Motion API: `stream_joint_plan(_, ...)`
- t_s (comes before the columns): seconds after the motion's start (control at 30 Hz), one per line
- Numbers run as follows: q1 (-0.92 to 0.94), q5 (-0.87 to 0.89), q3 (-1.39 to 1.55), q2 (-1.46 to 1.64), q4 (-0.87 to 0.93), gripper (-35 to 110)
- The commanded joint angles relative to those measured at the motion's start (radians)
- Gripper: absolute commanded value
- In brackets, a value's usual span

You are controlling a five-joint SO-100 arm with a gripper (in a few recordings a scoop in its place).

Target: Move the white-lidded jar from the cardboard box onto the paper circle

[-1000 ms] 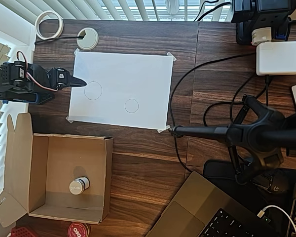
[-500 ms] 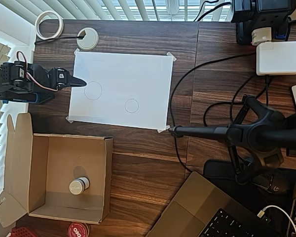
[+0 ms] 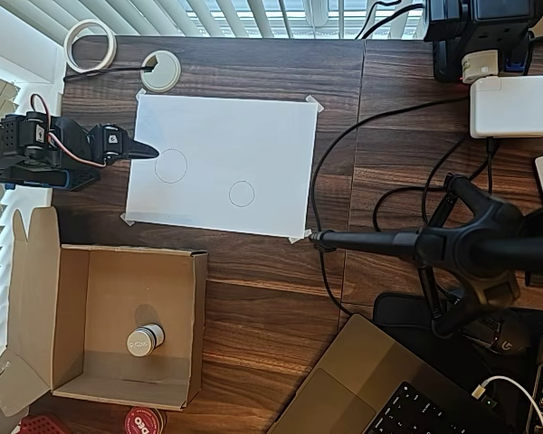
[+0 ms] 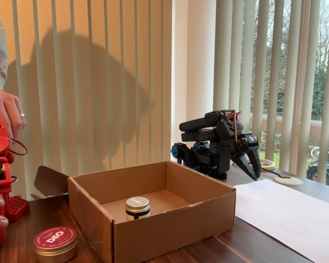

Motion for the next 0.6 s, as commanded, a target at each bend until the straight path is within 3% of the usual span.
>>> stream_joint_plan(0.0,-0.008,-0.003,-0.005,0.067,0.002,0)
stream_joint_plan(0.5,-0.015,-0.014,-0.005,0.067,0.002,0)
stream_joint_plan(0.57,-0.015,-0.015,-0.005,0.067,0.002,7)
